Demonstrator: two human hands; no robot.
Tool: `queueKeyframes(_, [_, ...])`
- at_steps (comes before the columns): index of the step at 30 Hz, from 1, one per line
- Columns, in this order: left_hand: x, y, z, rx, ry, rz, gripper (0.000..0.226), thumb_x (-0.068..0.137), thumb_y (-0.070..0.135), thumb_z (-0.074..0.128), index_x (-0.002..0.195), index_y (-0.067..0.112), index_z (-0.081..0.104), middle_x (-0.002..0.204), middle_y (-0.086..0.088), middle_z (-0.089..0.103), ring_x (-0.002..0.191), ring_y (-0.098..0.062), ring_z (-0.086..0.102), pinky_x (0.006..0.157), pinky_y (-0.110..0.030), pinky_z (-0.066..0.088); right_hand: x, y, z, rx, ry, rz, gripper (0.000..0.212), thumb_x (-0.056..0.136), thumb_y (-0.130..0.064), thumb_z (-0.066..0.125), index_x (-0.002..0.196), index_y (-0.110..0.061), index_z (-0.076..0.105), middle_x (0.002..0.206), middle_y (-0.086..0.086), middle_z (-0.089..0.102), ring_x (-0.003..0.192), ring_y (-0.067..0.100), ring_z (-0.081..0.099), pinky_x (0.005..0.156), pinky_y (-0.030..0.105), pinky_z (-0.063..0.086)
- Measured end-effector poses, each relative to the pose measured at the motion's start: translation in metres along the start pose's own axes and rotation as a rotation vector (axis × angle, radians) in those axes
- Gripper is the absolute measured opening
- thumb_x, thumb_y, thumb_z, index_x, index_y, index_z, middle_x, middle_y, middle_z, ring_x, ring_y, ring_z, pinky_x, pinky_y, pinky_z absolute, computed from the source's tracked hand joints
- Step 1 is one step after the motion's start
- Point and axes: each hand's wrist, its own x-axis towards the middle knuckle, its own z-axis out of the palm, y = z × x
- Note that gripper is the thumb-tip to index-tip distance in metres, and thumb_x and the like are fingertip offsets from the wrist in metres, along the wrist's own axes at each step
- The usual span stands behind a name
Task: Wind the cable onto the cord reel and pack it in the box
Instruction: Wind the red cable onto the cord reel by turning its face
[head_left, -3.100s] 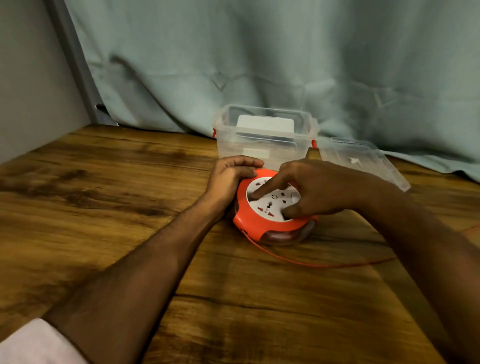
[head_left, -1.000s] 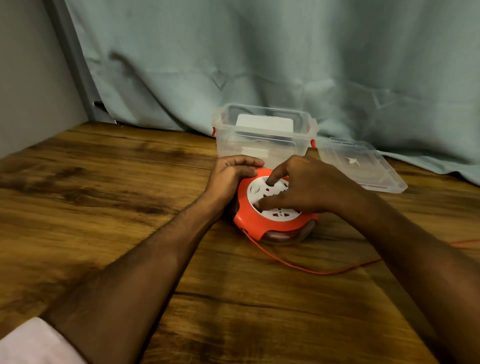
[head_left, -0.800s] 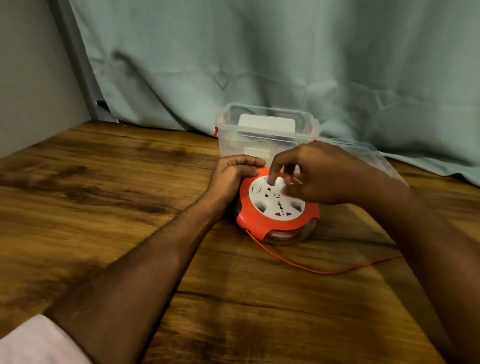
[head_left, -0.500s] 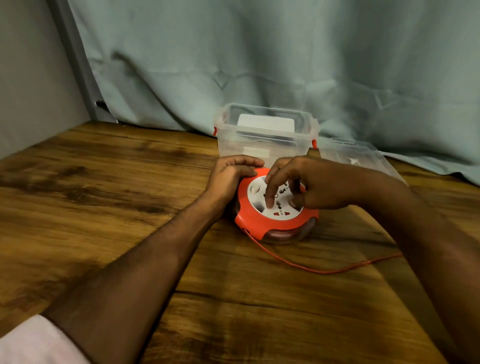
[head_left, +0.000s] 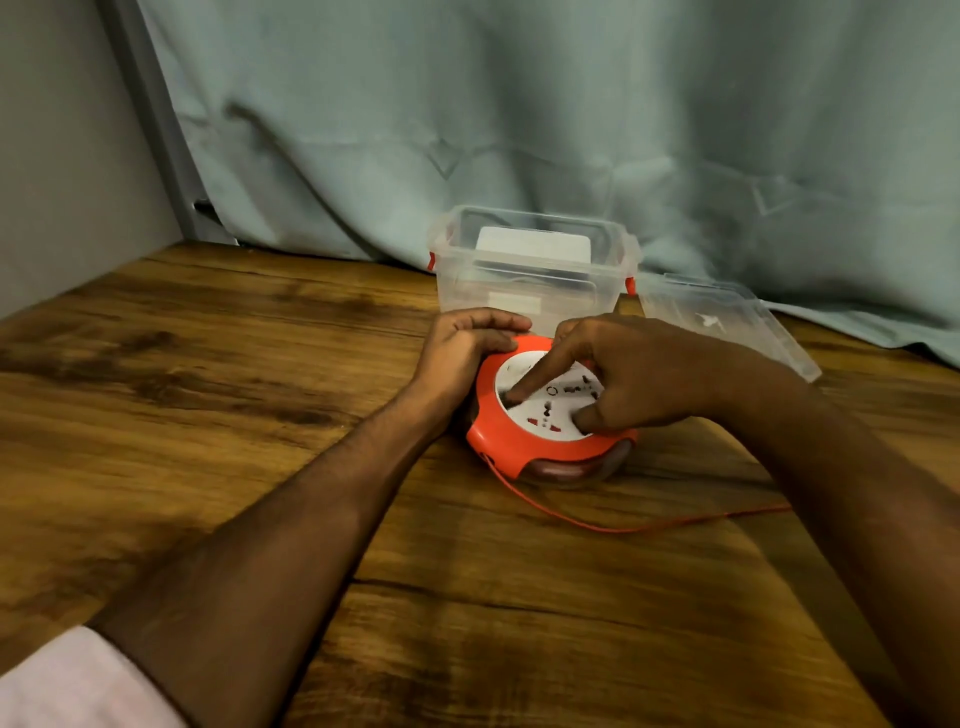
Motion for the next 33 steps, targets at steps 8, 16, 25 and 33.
queueKeyframes(8, [0.001,-0.002,-0.001,0.018,-0.001,0.015,0.032,0.080,-0.013,0.053,0.106,-0.007,0.071,0.093,-0.021,0.071,0.082,-0.027,0.068,0.073,-0.030,0.058,0.004,-0.003,0.004,-0.089,0.170,0.089,0.069,0.056,-0.083,0.065,0.120,-0.055,0.068,0.080,-0.024,0.059,0.076,0.002,0.052,0.072,0.033,0.050])
queueKeyframes(16, [0.000,-0.001,-0.002,0.036,0.011,0.021,0.032,0.080,-0.013,0.053,0.105,-0.008,0.071,0.094,-0.021,0.073,0.079,-0.025,0.070,0.069,-0.027,0.058,0.006,-0.008,0.006,-0.028,0.261,0.182,0.079,0.047,-0.094,0.058,0.106,-0.045,0.075,0.081,-0.026,0.055,0.082,0.003,0.060,0.068,0.032,0.053])
queueKeyframes(25, [0.005,-0.005,-0.005,0.050,0.012,0.017,0.028,0.079,-0.010,0.056,0.092,0.004,0.076,0.087,-0.014,0.075,0.077,-0.023,0.070,0.073,-0.030,0.058,0.000,0.002,-0.005,0.099,-0.058,-0.069,0.060,0.085,-0.002,0.071,0.104,-0.059,0.071,0.135,-0.021,0.052,0.085,-0.004,0.062,0.071,0.029,0.058])
queueKeyframes(33, [0.002,-0.004,-0.003,0.029,0.000,0.024,0.028,0.081,-0.011,0.054,0.100,-0.003,0.073,0.089,-0.017,0.073,0.075,-0.023,0.069,0.068,-0.027,0.058,0.003,0.010,0.003,0.032,-0.033,-0.059,0.074,0.087,0.004,0.062,0.113,-0.065,0.066,0.148,-0.021,0.046,0.087,-0.035,0.038,0.071,0.018,0.042])
